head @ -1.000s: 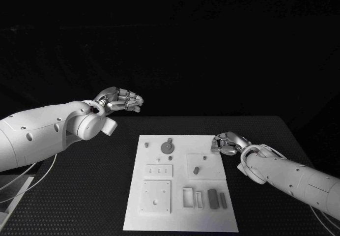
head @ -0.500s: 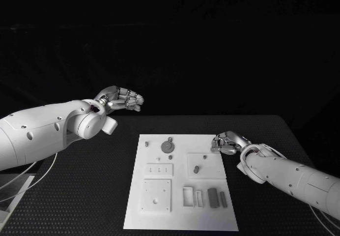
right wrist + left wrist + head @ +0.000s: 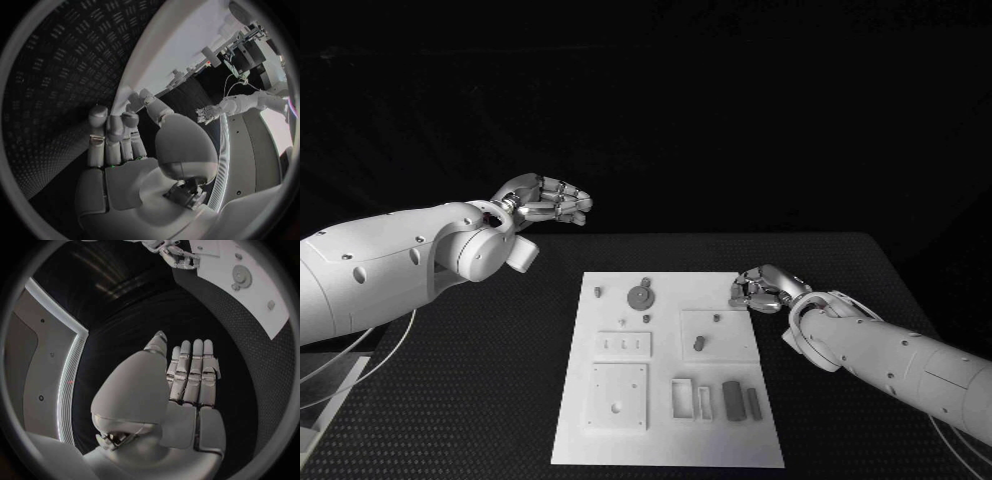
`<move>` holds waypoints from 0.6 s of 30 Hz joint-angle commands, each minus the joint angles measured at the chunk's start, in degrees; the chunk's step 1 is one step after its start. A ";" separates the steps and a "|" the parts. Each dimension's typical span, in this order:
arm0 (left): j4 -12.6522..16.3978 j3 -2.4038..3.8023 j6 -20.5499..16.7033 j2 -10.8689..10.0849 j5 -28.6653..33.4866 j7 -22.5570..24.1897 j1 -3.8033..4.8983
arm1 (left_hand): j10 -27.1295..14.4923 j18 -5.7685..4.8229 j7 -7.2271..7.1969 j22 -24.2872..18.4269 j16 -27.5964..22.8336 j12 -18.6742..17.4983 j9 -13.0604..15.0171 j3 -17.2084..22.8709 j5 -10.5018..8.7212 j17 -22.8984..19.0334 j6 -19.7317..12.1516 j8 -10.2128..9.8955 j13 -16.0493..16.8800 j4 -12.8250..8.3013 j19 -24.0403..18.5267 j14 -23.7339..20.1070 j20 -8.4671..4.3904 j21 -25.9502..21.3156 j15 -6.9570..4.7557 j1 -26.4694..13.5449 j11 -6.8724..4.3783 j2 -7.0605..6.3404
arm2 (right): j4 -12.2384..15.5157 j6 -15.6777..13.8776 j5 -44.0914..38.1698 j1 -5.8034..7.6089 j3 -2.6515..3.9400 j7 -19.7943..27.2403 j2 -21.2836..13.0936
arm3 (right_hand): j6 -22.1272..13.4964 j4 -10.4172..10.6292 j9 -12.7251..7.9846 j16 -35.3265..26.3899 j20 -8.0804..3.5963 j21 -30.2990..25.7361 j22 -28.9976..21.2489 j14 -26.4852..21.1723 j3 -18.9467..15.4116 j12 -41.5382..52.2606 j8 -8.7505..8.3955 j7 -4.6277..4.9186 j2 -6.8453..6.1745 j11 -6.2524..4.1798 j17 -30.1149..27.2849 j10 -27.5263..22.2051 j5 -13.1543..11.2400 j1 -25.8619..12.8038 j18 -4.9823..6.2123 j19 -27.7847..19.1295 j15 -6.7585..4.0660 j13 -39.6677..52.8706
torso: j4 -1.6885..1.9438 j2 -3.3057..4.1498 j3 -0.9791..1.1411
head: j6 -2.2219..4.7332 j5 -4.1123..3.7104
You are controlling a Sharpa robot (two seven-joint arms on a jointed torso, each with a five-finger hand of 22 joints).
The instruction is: Assemble the parts on the task board
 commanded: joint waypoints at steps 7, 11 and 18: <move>0.08 0.03 1.75 0.04 -0.43 0.34 0.02 | 0.48 0.96 0.43 0.07 -0.22 -0.42 0.09 -0.17 -0.30 0.07 0.07 -0.40 -0.08 0.01 0.43 0.34 0.15 -0.30 0.09 -0.35 -0.05 0.12 | -0.01 -1.64 -0.13 0.00 0.03 1.38 -0.16 | 1.86 0.07 0.51 0.15 -0.39 0.36 0.76 0.04 2.85 0.14 0.48 0.23 2.53 -0.63 -0.10 0.03 0.11 2.67 4.20 0.07 -0.66 -0.21 | 0.00 -0.01 0.01 | 0.05 -0.05; 0.11 0.03 2.35 0.08 -0.87 0.18 0.02 | 1.26 1.01 0.27 0.16 -0.17 -0.44 0.27 0.01 -0.35 0.24 0.73 -0.23 0.06 0.02 0.85 0.89 -0.01 -0.25 -0.12 -0.53 -0.17 0.36 | -0.02 -2.06 -0.79 0.01 0.03 1.26 -0.33 | 3.57 0.10 0.87 0.26 -0.33 0.64 0.88 0.27 4.51 0.19 1.15 -0.12 3.04 -0.96 -0.08 0.34 0.11 2.38 4.20 0.20 -0.96 -0.30 | -0.01 -0.01 -0.02 | 0.07 -0.10; 0.18 0.03 2.69 0.11 -2.59 -0.37 0.03 | 3.18 1.02 0.09 0.39 0.01 -0.41 0.54 0.19 -0.60 0.66 2.33 0.08 0.39 0.06 1.81 2.16 -0.43 -0.13 -0.59 -1.45 -0.86 0.47 | 0.71 -2.70 -1.74 0.33 0.04 1.02 -0.78 | 4.44 0.03 1.05 0.33 -0.52 0.96 0.94 0.58 5.72 0.14 1.29 -0.35 2.39 -1.20 -0.11 0.72 0.10 2.02 4.20 0.41 -1.18 -0.47 | -0.01 0.00 -0.04 | 0.13 -0.11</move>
